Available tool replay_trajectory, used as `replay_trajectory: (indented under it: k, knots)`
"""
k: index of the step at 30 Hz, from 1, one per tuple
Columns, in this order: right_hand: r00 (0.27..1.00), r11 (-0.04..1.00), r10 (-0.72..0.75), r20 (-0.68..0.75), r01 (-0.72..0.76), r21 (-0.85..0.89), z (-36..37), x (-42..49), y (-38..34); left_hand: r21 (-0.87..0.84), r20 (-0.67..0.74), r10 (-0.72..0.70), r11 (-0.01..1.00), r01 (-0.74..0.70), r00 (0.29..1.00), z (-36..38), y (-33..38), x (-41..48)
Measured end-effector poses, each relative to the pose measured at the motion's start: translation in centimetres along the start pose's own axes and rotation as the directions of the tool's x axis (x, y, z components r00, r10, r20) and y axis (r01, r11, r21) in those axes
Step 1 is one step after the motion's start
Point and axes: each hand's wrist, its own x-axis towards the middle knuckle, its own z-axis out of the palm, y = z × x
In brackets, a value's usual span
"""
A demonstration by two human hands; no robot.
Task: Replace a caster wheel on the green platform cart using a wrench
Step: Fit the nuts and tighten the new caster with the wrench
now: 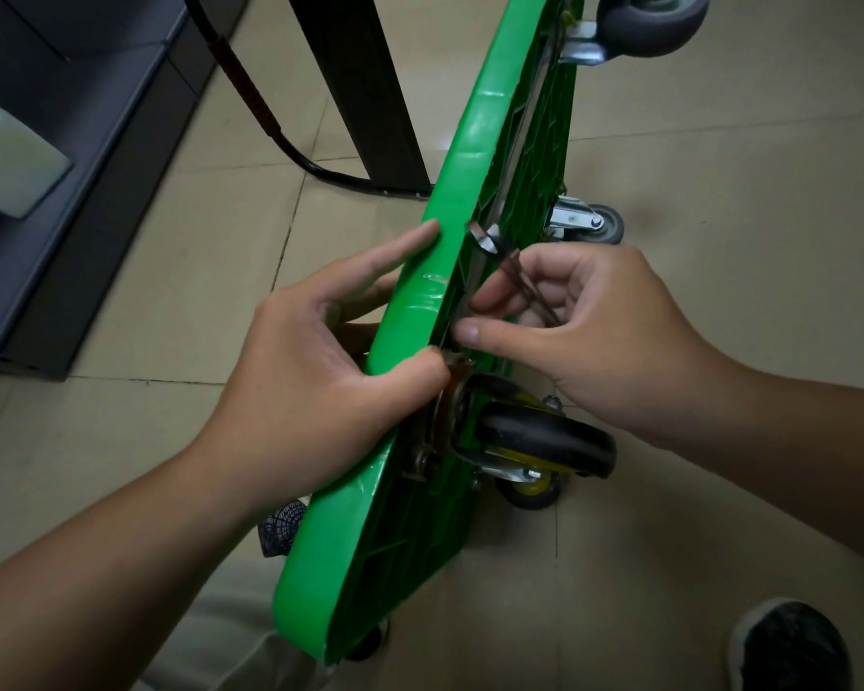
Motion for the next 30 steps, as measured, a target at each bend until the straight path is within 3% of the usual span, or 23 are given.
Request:
replay_trajectory:
  k: [7,13,19,25,27,28,30]
  knots:
    - [0.999,1.000,0.006,-0.038,-0.005,0.025,-0.2,-0.1,-0.1,-0.004,-0.003,-0.002,1.000,0.002,1.000,-0.1,0.1,-0.1]
    - [0.995,0.995,0.090,0.045,-0.092,0.036,0.0,-0.5,0.5,-0.004,-0.001,-0.007,1.000,0.007,1.000,0.0,0.1,-0.1]
    - [1.000,0.999,0.003,-0.022,-0.001,0.054,-0.2,-0.6,0.4,0.002,-0.002,-0.004,1.000,0.004,1.000,0.0,0.2,-0.1]
    - [0.998,1.000,0.000,0.065,0.000,-0.007,-1.0,-0.1,0.9,0.007,-0.001,-0.006,1.000,0.006,1.000,0.0,0.3,-0.2]
    - [0.990,0.976,-0.058,0.125,0.083,-0.200,-2.9,0.4,1.0,0.014,-0.002,-0.005,1.000,0.005,1.000,0.0,0.3,-0.2]
    - [0.973,0.927,-0.145,0.182,0.197,-0.319,-4.0,0.7,0.6,0.018,-0.002,-0.006,1.000,0.006,1.000,-0.1,0.3,-0.1]
    - [0.866,0.706,-0.312,0.390,0.486,-0.515,-6.1,1.5,-0.6,0.026,-0.004,-0.006,1.000,0.006,1.000,-0.2,0.3,-0.2]
